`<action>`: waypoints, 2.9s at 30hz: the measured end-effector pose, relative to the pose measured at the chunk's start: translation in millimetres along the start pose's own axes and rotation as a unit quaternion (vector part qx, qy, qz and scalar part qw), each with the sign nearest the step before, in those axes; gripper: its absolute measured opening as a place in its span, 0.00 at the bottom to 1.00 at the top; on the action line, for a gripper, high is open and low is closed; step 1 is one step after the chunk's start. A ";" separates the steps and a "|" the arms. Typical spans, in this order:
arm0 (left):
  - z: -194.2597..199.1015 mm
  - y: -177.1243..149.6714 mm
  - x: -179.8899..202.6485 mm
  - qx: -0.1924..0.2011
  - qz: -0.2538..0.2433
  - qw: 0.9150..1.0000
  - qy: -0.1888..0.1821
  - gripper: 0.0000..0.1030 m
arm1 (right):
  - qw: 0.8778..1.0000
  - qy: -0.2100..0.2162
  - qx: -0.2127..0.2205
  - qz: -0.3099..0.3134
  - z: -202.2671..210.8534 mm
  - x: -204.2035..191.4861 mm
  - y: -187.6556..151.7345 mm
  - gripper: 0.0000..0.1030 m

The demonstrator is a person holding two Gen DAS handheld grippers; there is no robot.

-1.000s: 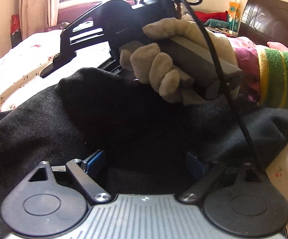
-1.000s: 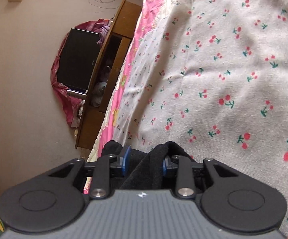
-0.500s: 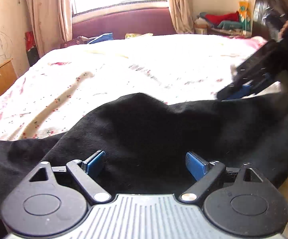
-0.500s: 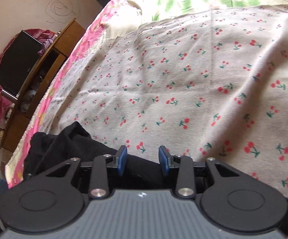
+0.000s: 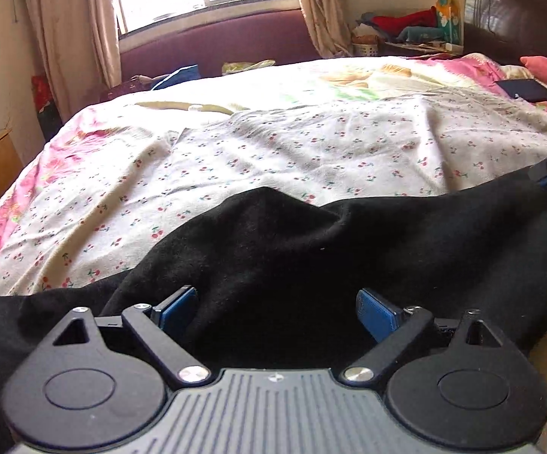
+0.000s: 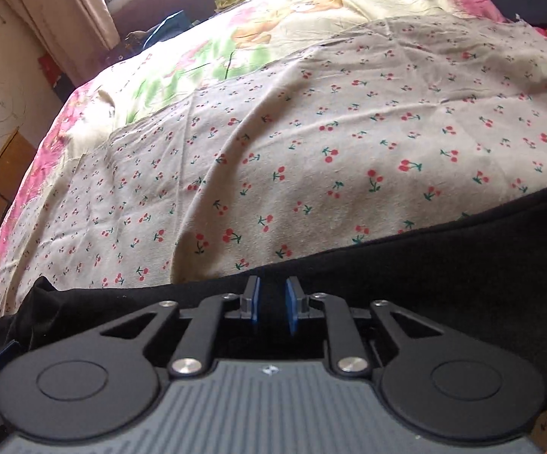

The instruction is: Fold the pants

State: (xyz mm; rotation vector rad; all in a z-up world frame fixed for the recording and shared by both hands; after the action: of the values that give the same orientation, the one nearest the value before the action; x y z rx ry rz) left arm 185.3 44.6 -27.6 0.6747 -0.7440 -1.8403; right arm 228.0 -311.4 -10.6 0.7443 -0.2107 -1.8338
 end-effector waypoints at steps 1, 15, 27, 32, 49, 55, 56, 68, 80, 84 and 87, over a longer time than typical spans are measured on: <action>1.3 -0.9 5.8 -0.006 -0.008 1.000 -0.017 1.00 | 1.000 -0.005 -0.008 -0.018 3.0 4.3 -5.5 0.17; 33.6 -21.5 62.8 -0.067 -0.112 0.978 -0.164 1.00 | 0.956 0.099 -0.090 -0.259 13.5 7.4 -111.9 0.29; 25.8 -4.9 61.8 -0.105 -0.110 0.966 -0.210 0.40 | 0.946 0.120 -0.103 -0.283 4.6 3.9 -106.1 0.05; 22.4 -28.4 72.0 -0.125 -0.145 0.958 -0.215 0.32 | 0.958 0.085 -0.121 -0.247 12.9 4.1 -114.1 0.00; 24.2 59.5 1.9 -0.047 -0.004 0.965 -0.258 0.47 | 0.973 0.174 -0.101 0.115 -43.2 -83.5 14.1 0.15; 26.5 -0.2 22.7 -0.175 -0.066 0.934 -0.303 0.57 | 0.958 0.148 -0.124 0.213 -95.2 -92.5 13.4 0.22; 27.1 -1.9 25.2 -0.182 -0.059 0.928 -0.320 0.57 | 0.955 0.154 -0.119 0.222 -93.7 -94.3 13.5 0.22; -87.3 111.3 -1.8 -0.111 -0.142 0.928 -0.328 0.70 | 0.900 0.255 -0.272 0.227 -129.5 -99.2 30.1 0.32; -20.9 72.9 1.3 -0.080 -0.170 0.937 -0.296 0.51 | 0.911 0.219 -0.196 0.290 -28.6 -127.8 -6.4 0.14; 6.2 53.6 15.4 -0.056 -0.211 0.938 -0.268 0.45 | 0.905 0.185 -0.180 0.337 -6.2 -132.9 -24.9 0.14; 12.0 45.5 21.9 -0.042 -0.232 0.939 -0.251 0.43 | 0.894 0.174 -0.171 0.376 -1.3 -136.7 -35.6 0.17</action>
State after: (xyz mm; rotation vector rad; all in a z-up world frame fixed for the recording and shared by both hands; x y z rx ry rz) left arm 195.7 12.3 11.6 0.3352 -0.8753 -2.5167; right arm 229.6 -174.5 24.4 0.6080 0.0621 -0.9415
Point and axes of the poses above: each gripper's, at about its wrist camera, not at the fingertips, and z roughly against the way its jaws point, x to its right, y to its top, the point moved 3 cm from there along -z, roughly the way its jaws point
